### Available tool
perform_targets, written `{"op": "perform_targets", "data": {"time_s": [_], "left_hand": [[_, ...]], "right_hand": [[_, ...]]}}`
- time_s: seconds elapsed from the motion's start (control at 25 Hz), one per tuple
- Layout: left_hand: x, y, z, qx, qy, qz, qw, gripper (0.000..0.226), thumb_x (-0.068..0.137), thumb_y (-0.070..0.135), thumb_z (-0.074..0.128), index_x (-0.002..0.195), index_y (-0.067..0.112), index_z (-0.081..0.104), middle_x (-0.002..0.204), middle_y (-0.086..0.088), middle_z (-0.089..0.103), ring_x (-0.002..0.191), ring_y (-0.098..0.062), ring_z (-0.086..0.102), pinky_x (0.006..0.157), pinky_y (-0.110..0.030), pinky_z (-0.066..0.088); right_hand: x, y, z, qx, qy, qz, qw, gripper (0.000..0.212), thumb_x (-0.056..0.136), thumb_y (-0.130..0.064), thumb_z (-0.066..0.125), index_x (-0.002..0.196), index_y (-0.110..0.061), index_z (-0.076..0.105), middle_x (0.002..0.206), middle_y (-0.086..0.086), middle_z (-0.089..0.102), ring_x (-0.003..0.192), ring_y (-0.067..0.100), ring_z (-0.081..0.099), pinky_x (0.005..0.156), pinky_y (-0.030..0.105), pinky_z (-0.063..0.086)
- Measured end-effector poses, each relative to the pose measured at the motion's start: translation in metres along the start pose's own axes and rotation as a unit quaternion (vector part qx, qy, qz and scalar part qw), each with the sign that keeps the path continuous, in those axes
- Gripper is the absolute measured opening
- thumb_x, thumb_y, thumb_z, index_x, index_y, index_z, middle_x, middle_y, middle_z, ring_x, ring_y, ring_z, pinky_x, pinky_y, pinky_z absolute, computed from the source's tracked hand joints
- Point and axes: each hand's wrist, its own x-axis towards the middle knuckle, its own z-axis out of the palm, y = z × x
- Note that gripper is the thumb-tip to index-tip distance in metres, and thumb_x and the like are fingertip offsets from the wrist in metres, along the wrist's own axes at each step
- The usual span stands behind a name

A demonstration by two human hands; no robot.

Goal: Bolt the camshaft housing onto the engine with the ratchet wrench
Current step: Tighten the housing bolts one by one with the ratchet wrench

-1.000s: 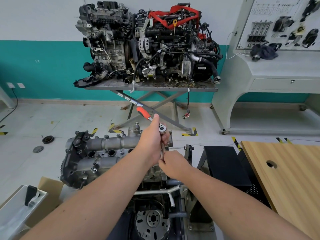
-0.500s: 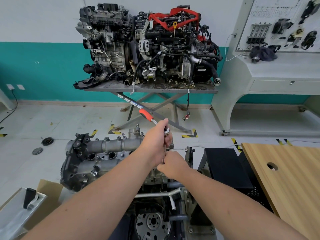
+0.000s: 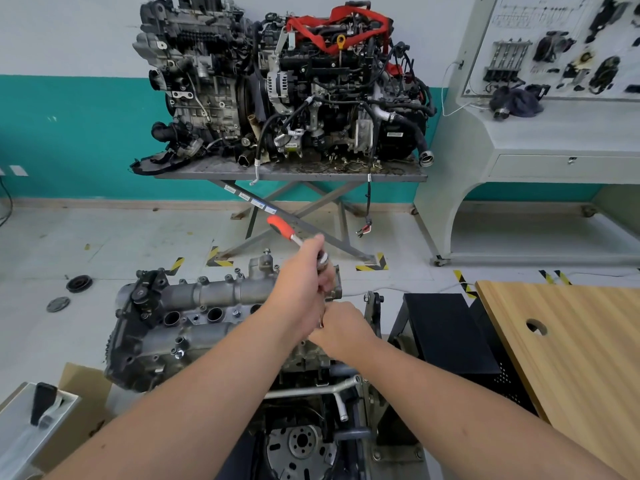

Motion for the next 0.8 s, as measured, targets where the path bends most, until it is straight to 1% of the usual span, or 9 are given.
{"op": "perform_targets", "data": {"time_s": [0.08,0.2,0.4,0.48,0.52,0.56,0.64,0.72,0.8], "left_hand": [[0.004,0.024,0.024,0.033,-0.047,0.063,0.996,0.041,0.096,0.04,0.049,0.059,0.026,0.037,0.05,0.006,0.027,0.05,-0.015,0.024,0.055,-0.027,0.031],[0.004,0.053,0.053,0.06,-0.067,0.077,0.993,0.041,0.097,0.038,0.044,0.06,0.025,0.033,0.048,0.004,0.025,0.051,-0.017,0.021,0.057,-0.033,0.022],[-0.002,0.04,0.032,0.018,-0.014,0.016,1.0,0.039,0.103,0.036,0.037,0.067,0.022,0.034,0.047,0.001,0.026,0.05,-0.016,0.02,0.055,-0.033,0.018],[-0.006,0.033,0.019,0.005,-0.009,0.003,1.0,0.038,0.103,0.035,0.036,0.067,0.021,0.035,0.047,0.001,0.028,0.048,-0.016,0.022,0.055,-0.032,0.019],[-0.008,0.031,0.012,-0.002,-0.012,0.0,1.0,0.038,0.103,0.033,0.035,0.067,0.02,0.036,0.047,0.001,0.029,0.048,-0.016,0.023,0.054,-0.032,0.02],[-0.009,0.03,0.005,-0.001,-0.016,-0.002,1.0,0.038,0.102,0.032,0.035,0.067,0.019,0.037,0.048,0.001,0.029,0.047,-0.015,0.023,0.054,-0.031,0.02],[-0.012,0.031,-0.01,0.01,-0.018,-0.009,1.0,0.037,0.101,0.032,0.034,0.065,0.019,0.036,0.051,0.0,0.028,0.048,-0.016,0.024,0.055,-0.032,0.021],[-0.014,0.038,-0.025,0.013,-0.02,-0.024,0.999,0.037,0.1,0.032,0.032,0.065,0.02,0.035,0.054,-0.001,0.027,0.05,-0.016,0.024,0.055,-0.032,0.021],[-0.015,0.045,-0.037,0.003,-0.023,-0.04,0.999,0.034,0.1,0.032,0.031,0.068,0.02,0.034,0.056,-0.001,0.026,0.051,-0.015,0.024,0.054,-0.03,0.022]], "right_hand": [[0.012,0.0,-0.036,-0.031,0.05,-0.025,0.998,0.02,0.085,-0.023,0.053,0.069,-0.012,0.048,0.069,0.005,0.055,0.062,0.023,0.046,0.055,0.031,0.031],[0.019,0.006,-0.087,-0.003,0.037,-0.024,0.999,0.025,0.083,-0.018,0.056,0.063,-0.015,0.042,0.062,0.003,0.05,0.059,0.021,0.046,0.053,0.03,0.034],[0.005,-0.01,-0.06,-0.001,-0.001,-0.019,1.0,0.034,0.084,-0.012,0.054,0.056,-0.014,0.034,0.056,0.003,0.042,0.057,0.022,0.039,0.048,0.031,0.026],[0.003,-0.016,-0.047,0.004,-0.017,-0.028,0.999,0.039,0.088,-0.012,0.051,0.055,-0.012,0.031,0.054,0.005,0.04,0.058,0.025,0.037,0.05,0.034,0.026],[0.003,-0.018,-0.043,0.007,-0.026,-0.035,0.999,0.039,0.091,-0.013,0.05,0.056,-0.008,0.034,0.055,0.009,0.043,0.06,0.028,0.04,0.053,0.035,0.03],[0.003,-0.022,-0.037,0.025,-0.039,-0.035,0.998,0.038,0.093,-0.016,0.049,0.059,-0.001,0.042,0.06,0.016,0.051,0.063,0.035,0.047,0.057,0.039,0.037],[0.003,-0.033,-0.029,0.077,-0.066,-0.029,0.994,0.035,0.095,-0.021,0.046,0.081,0.01,0.056,0.08,0.028,0.063,0.077,0.043,0.06,0.07,0.049,0.049],[0.005,-0.047,-0.026,0.086,-0.088,-0.038,0.992,0.037,0.098,-0.023,0.044,0.097,0.01,0.059,0.09,0.03,0.066,0.079,0.041,0.061,0.077,0.053,0.051],[0.01,-0.058,-0.023,0.075,-0.104,-0.044,0.991,0.039,0.099,-0.027,0.043,0.102,0.008,0.061,0.089,0.027,0.068,0.075,0.035,0.063,0.08,0.053,0.053]]}}
